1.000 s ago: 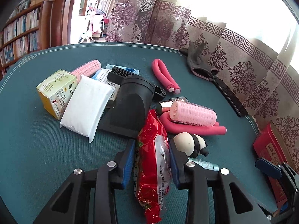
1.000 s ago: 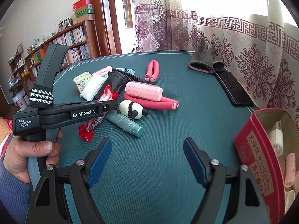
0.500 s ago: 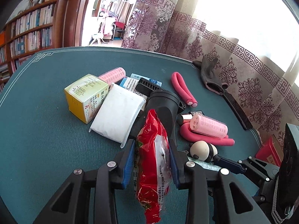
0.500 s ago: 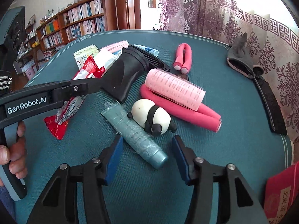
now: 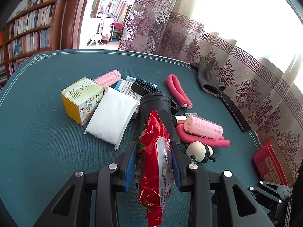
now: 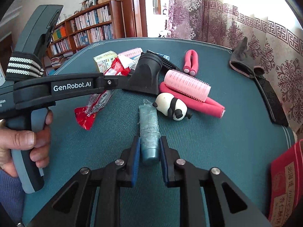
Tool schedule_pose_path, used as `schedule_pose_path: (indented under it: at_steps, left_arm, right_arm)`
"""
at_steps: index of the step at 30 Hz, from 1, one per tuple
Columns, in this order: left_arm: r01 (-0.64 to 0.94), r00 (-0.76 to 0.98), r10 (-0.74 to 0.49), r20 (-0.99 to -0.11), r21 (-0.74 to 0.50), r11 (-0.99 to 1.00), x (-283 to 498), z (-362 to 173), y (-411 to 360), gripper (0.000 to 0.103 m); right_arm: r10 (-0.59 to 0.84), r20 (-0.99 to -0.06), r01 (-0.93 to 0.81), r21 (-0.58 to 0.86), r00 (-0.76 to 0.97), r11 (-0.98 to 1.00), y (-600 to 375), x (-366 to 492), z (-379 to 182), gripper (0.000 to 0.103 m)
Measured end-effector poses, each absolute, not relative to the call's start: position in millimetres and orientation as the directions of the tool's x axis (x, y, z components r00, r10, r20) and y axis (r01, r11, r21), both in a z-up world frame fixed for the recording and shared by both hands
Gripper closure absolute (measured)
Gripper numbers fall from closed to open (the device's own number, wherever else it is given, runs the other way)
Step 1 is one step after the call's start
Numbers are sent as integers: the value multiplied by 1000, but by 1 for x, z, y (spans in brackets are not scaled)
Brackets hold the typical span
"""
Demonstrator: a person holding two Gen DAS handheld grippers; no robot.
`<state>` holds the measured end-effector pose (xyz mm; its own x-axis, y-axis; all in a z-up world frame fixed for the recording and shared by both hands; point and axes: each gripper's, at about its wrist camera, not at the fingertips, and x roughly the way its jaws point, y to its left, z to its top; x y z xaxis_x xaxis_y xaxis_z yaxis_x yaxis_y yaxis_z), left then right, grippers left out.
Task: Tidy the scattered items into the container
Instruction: 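Grasp the red snack bag with the left gripper while the right grasps the blue-grey tube, then carry the tube and snack bag into the red tin and release both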
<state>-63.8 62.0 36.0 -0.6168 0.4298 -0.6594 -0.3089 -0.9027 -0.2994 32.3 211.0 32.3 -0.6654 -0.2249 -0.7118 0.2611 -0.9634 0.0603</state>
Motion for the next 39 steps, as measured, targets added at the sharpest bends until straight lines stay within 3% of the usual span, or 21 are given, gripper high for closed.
schedule_pose_path:
  at_steps: [19,30,39]
  left_arm:
    - [-441,-620,493,-610,-248,-863,-28,64,101,67]
    - [-586,-544,593,-594,-237,-775,11,85,155,67]
    - [-721,-450,678,-581,-211,-660,54,103,226,67]
  right_arm:
    - [-109,-525,43,138,-844,-990,279,112,109,81]
    - [138,-444,-214,125,-885,-969,358,166,134,81]
    - [323,-432,-416,140,-842,-898,425,199,135,81]
